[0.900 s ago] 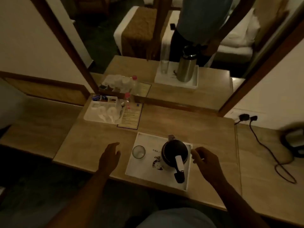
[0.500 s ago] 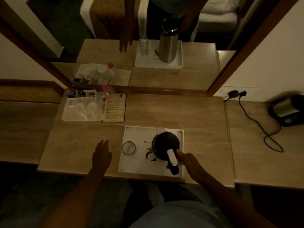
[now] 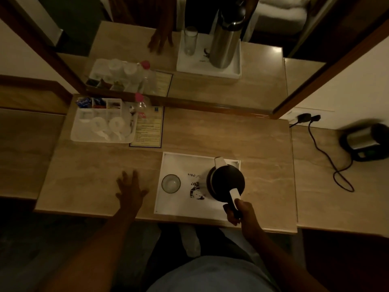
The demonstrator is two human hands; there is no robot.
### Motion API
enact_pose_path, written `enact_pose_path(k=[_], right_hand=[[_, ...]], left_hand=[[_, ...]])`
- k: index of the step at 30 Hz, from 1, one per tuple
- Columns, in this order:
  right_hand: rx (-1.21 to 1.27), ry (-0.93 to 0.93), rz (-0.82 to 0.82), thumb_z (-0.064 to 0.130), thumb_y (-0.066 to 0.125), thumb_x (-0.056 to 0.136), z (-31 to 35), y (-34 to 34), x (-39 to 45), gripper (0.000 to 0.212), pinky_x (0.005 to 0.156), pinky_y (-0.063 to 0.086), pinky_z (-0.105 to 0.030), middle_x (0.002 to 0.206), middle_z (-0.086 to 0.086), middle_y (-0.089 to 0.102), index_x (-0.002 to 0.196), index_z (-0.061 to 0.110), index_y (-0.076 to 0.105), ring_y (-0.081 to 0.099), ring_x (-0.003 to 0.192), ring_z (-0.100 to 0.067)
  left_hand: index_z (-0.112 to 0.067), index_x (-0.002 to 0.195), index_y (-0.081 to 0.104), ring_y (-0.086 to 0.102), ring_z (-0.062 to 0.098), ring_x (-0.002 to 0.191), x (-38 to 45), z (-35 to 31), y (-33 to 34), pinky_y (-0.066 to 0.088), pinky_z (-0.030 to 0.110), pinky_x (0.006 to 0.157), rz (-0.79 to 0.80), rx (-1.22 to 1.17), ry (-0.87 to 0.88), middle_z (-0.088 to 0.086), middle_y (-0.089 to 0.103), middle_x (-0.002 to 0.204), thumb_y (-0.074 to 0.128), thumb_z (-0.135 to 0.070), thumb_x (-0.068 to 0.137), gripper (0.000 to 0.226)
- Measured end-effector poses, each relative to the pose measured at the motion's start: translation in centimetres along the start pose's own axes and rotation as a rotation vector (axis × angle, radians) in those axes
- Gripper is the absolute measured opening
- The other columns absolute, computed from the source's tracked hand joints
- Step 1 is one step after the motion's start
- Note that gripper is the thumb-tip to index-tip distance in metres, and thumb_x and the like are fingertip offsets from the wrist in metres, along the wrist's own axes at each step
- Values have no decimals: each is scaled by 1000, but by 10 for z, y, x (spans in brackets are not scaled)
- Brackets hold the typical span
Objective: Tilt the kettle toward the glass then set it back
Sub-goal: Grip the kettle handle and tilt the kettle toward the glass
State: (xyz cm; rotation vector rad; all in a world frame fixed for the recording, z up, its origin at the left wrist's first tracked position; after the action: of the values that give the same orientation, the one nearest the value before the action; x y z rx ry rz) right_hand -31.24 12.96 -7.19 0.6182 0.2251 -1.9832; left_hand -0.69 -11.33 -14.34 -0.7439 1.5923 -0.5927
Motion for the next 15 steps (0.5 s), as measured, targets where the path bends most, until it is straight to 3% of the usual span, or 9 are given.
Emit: enact_pose_path(k=[4, 7, 8, 11, 12, 15], right_hand=[[-35, -29, -107, 35, 54, 91, -3, -4, 5, 47, 50, 31, -27, 43, 10, 46, 45, 28, 55, 35, 37, -10], [-78, -67, -158, 34, 52, 90, 8, -5, 9, 49, 48, 26, -29, 40, 10, 42, 42, 26, 52, 33, 37, -9], [-118, -72, -152, 27, 54, 92, 12, -4, 11, 51, 46, 25, -27, 39, 11, 43, 41, 25, 51, 33, 35, -9], [-105, -46, -55, -21, 53, 92, 20, 2, 15, 67, 43, 30, -12, 38, 18, 45, 42, 23, 46, 35, 33, 6], [-102, -46, -30, -24, 51, 91, 24, 2, 16, 69, 42, 29, -10, 37, 17, 44, 41, 24, 45, 35, 32, 6], [-287, -80, -48, 9, 54, 93, 45, -3, 5, 57, 42, 29, -15, 35, 8, 43, 39, 26, 56, 35, 32, -1]], left_hand=[[-27, 170, -1, -7, 43, 163, 3, 0, 0, 24, 71, 123, -1, 20, -11, 13, -13, 176, 68, -37, 100, 99], [-28, 170, -3, -8, 43, 163, 5, 2, -1, 24, 71, 123, 10, 27, -26, 12, -14, 176, 69, -36, 99, 101], [-28, 170, -4, -9, 43, 163, 5, 1, -1, 24, 71, 123, 15, 29, -27, 12, -15, 175, 68, -37, 100, 101], [-27, 169, -6, -10, 43, 163, 5, 1, -1, 24, 71, 124, 22, 39, -24, 13, -16, 175, 67, -39, 100, 101], [-27, 169, -6, -10, 43, 163, 4, 2, -2, 24, 70, 124, 25, 37, -28, 13, -17, 175, 66, -40, 100, 100], [-28, 169, -6, -10, 42, 163, 4, 4, -4, 23, 70, 124, 39, 26, -36, 12, -18, 175, 65, -41, 101, 100]])
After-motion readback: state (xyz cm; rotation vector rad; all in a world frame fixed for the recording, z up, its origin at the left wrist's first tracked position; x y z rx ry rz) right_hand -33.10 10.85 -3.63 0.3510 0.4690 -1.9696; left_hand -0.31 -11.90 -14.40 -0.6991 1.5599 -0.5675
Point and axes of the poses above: each hand's wrist, its own x-axis towards the middle knuckle, its own y-axis out of the palm, z = x × y, the point moved 9 cm from there along x, towards the middle knuckle
